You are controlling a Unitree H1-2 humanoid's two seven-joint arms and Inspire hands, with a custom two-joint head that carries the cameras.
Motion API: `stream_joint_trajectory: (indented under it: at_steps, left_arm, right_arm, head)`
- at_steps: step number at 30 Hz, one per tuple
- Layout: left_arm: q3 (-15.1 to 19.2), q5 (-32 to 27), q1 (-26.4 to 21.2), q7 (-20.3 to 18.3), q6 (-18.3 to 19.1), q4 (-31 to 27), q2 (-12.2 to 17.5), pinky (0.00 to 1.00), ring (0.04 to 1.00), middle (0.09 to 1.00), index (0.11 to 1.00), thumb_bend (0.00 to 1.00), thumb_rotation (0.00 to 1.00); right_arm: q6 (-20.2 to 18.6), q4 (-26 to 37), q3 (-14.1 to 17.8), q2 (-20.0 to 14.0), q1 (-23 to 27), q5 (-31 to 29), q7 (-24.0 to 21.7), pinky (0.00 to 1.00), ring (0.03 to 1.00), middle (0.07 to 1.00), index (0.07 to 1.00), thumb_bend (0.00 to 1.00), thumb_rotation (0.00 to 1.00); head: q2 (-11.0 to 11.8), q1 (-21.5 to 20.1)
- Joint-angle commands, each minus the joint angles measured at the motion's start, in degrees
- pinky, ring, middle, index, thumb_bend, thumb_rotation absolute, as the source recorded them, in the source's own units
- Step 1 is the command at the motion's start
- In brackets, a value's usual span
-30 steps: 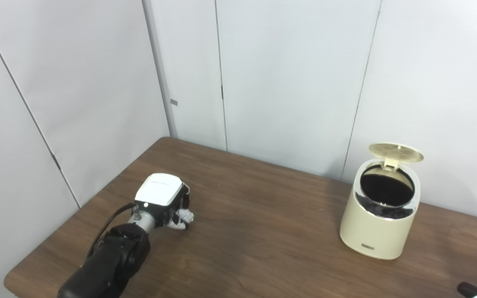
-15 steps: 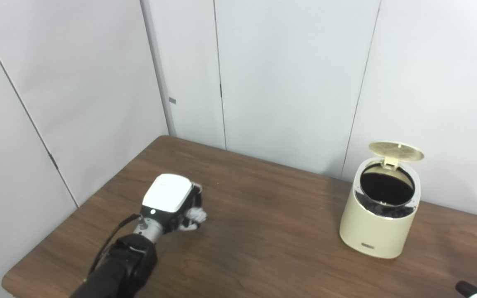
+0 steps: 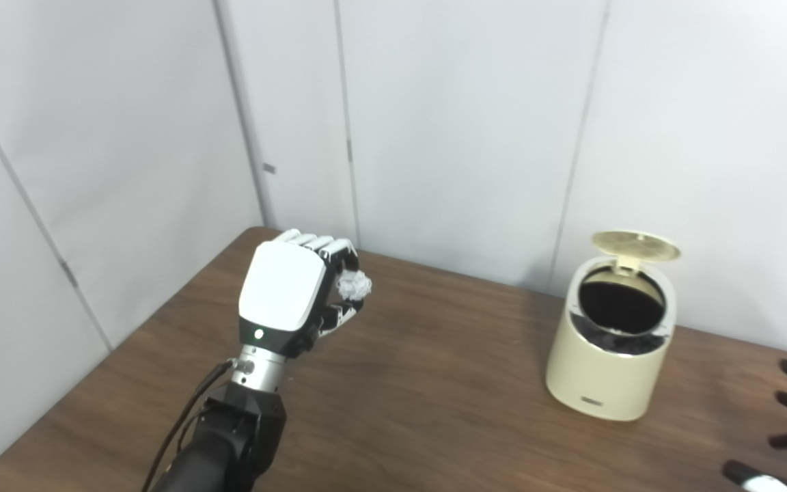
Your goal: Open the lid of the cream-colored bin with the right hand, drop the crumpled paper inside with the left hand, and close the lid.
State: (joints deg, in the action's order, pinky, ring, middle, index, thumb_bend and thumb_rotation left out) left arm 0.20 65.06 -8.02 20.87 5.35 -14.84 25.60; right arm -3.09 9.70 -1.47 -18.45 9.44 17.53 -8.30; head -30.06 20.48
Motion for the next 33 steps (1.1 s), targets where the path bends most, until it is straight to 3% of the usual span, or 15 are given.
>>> stream_joint_trajectory:
  at_steps: [1,9,14,22,30,33]
  left_arm:
    - [0.04,0.42,-3.12,2.89,-1.19,-2.01,-0.23,0.52,0.453,0.436,0.509,0.52,0.00]
    - [-2.46,-1.02,-8.04,5.27,-3.49,0.91,-6.16,0.49,0.431,0.473,0.483,0.53,0.00]
    - [-3.92,-1.90,-10.52,6.81,-4.86,2.77,-9.24,0.49,0.436,0.474,0.483,0.53,0.00]
    - [-6.75,-2.11,-13.60,8.56,-6.06,5.91,-12.29,0.46,0.440,0.420,0.523,0.52,0.00]
    - [-10.08,-3.44,-16.66,8.29,-7.73,9.59,-15.13,0.44,0.440,0.424,0.524,0.52,0.00]
    - [-11.47,-4.40,-17.83,8.54,-8.82,11.51,-16.24,0.38,0.407,0.418,0.523,0.52,0.00]
  right_arm:
    - [1.01,1.51,0.04,0.28,2.05,0.67,1.28,0.71,0.906,0.993,0.955,0.79,0.41]
    - [-1.40,3.74,-0.75,1.55,2.84,0.90,0.32,0.83,0.904,0.990,0.956,0.76,0.25]
    - [-0.05,3.83,-1.07,1.76,3.11,2.06,1.18,0.78,0.872,0.961,0.915,0.79,0.14]
    - [1.96,2.99,-1.52,1.80,2.93,3.29,2.14,0.71,0.845,0.942,0.894,0.83,0.19]
    - [0.99,3.01,-2.22,2.29,3.24,4.96,2.29,0.70,0.849,0.946,0.898,0.83,0.22]
    - [0.16,3.68,-2.52,3.04,3.26,4.33,1.91,0.71,0.861,0.953,0.903,0.82,0.19]
  head:
    - [0.05,-1.13]
    - [0.68,-6.56]
    - [0.95,-9.45]
    - [1.50,-14.42]
    - [2.18,-18.04]
    - [2.43,-19.34]
